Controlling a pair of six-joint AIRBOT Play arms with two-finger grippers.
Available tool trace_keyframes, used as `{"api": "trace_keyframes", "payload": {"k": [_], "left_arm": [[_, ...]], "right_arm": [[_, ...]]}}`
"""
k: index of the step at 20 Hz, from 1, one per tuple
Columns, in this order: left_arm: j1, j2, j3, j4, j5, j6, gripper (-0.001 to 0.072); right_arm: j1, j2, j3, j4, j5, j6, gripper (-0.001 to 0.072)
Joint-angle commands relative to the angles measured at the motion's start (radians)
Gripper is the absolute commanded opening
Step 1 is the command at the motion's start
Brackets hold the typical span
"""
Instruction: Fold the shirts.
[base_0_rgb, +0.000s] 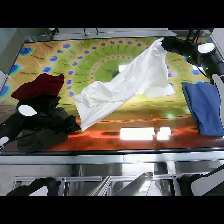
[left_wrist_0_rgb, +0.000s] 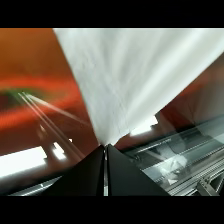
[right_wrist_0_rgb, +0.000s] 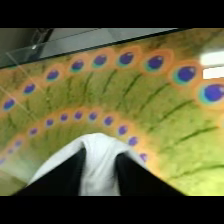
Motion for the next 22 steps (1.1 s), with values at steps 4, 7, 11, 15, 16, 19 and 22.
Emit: {"api": "trace_keyframes", "payload": {"k": [4, 7, 11, 15, 16, 19, 22], "left_arm": [[0.174, 0.075, -0.014, 0.000, -0.028, 0.046, 0.0013], [0.204, 0.075, -0.014, 0.000, -0.023, 0.051, 0.0014], [0.208, 0.075, -0.014, 0.000, -0.005, 0.056, 0.0014], [0.207, 0.075, -0.014, -0.002, -0.006, 0.055, 0.0014], [0.207, 0.075, -0.014, -0.002, -0.006, 0.055, 0.0014], [0.207, 0.075, -0.014, -0.002, -0.005, 0.056, 0.0014], [0.207, 0.075, -0.014, -0.002, -0.002, 0.056, 0.0014]], "right_arm": [[-0.125, -0.017, 0.007, -0.174, 0.276, 0.043, 0.0693], [-0.199, -0.037, 0.006, -0.406, 0.547, 0.222, 0.0693], [-0.241, -0.120, 0.006, -0.425, 0.729, 0.226, 0.0692], [-0.194, -0.193, 0.006, -0.396, 0.766, 0.201, 0.0563], [-0.183, -0.196, 0.007, -0.395, 0.766, 0.183, 0.0414], [-0.167, -0.197, 0.007, -0.395, 0.753, 0.177, 0.0351], [-0.168, -0.197, 0.007, -0.379, 0.718, 0.177, 0.0223]]}}
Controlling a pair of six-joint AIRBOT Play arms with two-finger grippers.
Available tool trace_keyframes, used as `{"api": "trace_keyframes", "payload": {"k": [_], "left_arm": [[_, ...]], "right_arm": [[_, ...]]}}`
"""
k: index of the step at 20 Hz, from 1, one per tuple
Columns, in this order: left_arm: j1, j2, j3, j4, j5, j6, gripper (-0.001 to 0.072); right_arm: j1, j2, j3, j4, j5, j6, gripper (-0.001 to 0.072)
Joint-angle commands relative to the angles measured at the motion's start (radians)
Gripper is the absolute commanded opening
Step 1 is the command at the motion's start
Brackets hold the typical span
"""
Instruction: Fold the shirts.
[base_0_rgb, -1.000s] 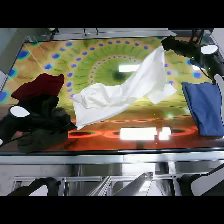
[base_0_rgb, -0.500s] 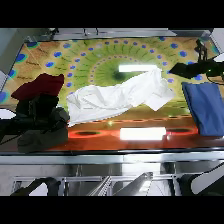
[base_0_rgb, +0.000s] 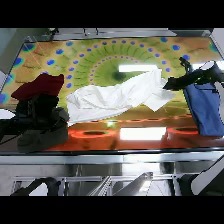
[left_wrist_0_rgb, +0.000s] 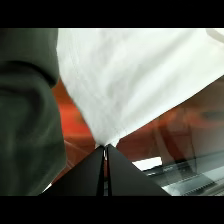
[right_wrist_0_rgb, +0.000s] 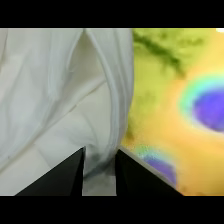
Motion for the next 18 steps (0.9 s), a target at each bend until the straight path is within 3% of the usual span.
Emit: {"api": "trace_keyframes", "payload": {"k": [1, 6, 7, 11, 12, 14, 18], "left_arm": [[0.001, 0.001, 0.000, 0.000, 0.002, 0.000, 0.0014], [0.001, 0.001, 0.000, 0.000, 0.008, 0.000, 0.0014], [0.001, 0.001, 0.000, 0.000, 0.008, 0.000, 0.0014], [0.002, 0.001, 0.027, -0.018, 0.005, 0.011, 0.0014], [0.002, 0.001, 0.067, -0.068, -0.025, 0.058, 0.0014], [0.002, 0.001, 0.195, -0.228, -0.126, 0.153, 0.0014], [0.002, 0.005, 0.519, -0.534, -0.290, 0.257, 0.0014]], "right_arm": [[0.006, -0.005, 0.001, 0.025, -0.031, -0.007, 0.0223], [0.015, -0.005, 0.001, 0.104, -0.058, -0.007, 0.0218], [0.015, -0.005, 0.001, 0.118, -0.058, -0.007, 0.0034], [0.010, 0.008, 0.001, 0.166, 0.091, -0.003, 0.0013], [0.004, 0.025, 0.001, 0.197, 0.140, -0.008, 0.0013], [-0.018, 0.091, 0.001, 0.336, 0.235, -0.031, 0.0012], [-0.113, 0.359, 0.001, 0.848, 0.358, -0.141, 0.0013]]}}
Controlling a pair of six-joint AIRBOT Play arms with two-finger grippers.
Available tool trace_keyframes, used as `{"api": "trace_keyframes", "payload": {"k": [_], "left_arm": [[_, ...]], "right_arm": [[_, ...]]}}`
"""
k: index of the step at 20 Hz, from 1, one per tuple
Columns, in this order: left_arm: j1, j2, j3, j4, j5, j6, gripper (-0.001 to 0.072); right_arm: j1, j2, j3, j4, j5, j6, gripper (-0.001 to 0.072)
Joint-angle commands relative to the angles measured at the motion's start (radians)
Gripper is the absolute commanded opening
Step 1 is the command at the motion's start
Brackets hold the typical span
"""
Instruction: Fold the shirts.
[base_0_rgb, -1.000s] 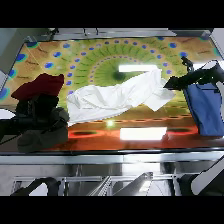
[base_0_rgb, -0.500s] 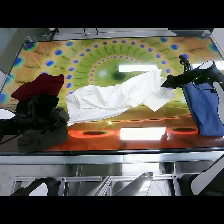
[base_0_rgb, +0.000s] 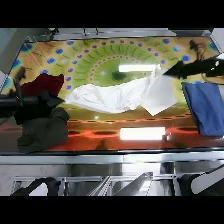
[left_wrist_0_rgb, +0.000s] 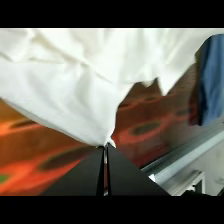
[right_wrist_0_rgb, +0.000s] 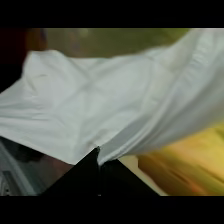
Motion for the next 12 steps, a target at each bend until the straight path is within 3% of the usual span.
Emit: {"api": "trace_keyframes", "payload": {"k": [1, 3, 5, 8, 12], "left_arm": [[0.001, 0.014, 0.273, -0.308, -0.148, 0.130, 0.0014], [0.012, 0.055, 0.440, -0.425, -0.148, 0.203, 0.0014], [0.075, 0.127, 0.554, -0.541, -0.099, 0.231, 0.0014], [0.287, 0.251, 0.637, -0.664, -0.037, 0.227, 0.0014], [0.705, 0.375, 0.634, -0.695, -0.039, 0.146, 0.0016]], "right_arm": [[-0.082, 0.246, 0.001, 0.452, 0.093, -0.102, 0.0012], [-0.145, 0.438, 0.001, 0.576, 0.019, -0.174, 0.0013], [-0.212, 0.633, 0.001, 0.571, -0.092, -0.203, 0.0014], [-0.296, 0.873, 0.001, 0.468, -0.203, -0.206, 0.0014], [-0.324, 1.057, 0.001, 0.230, -0.342, -0.178, 0.0014]]}}
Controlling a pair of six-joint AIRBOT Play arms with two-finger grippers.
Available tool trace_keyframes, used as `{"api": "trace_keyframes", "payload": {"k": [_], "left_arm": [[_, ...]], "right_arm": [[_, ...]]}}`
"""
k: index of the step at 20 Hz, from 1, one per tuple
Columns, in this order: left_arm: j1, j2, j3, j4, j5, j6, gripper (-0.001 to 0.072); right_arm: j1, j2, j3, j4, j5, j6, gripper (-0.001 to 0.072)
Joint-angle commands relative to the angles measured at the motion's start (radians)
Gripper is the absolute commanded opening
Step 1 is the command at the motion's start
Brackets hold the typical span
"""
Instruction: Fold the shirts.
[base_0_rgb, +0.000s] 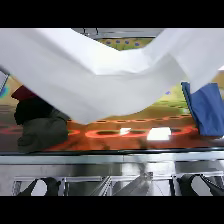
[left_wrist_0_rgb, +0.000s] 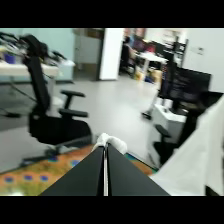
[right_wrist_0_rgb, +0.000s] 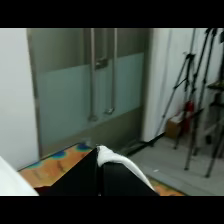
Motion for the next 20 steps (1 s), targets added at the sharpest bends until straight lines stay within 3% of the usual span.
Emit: {"api": "trace_keyframes", "payload": {"k": [1, 4, 9, 12, 15, 20], "left_arm": [[0.314, 0.089, -0.001, -0.080, -0.003, -0.042, 0.0015], [0.269, 0.061, -0.114, -0.091, -0.016, -0.004, 0.0016], [-0.179, -0.171, -0.269, 0.246, -0.006, 0.003, 0.0015], [-0.367, -0.393, -0.334, 0.328, 0.077, 0.016, 0.0015], [-0.434, -0.657, -0.298, 0.431, 0.145, 0.019, 0.0015], [-0.439, -1.101, -0.014, 0.475, 0.139, -0.037, 0.0012]], "right_arm": [[-0.029, 0.153, -0.001, -0.214, -0.160, 0.033, 0.0014], [-0.019, 0.072, -0.029, -0.269, -0.144, 0.127, 0.0013], [0.118, -0.217, -0.180, -0.267, -0.026, 0.155, 0.0014], [0.176, -0.416, -0.265, -0.270, -0.058, 0.127, 0.0013], [0.201, -0.650, -0.282, -0.267, -0.115, 0.101, 0.0014], [0.203, -0.998, -0.267, -0.125, -0.215, 0.011, 0.0013]]}}
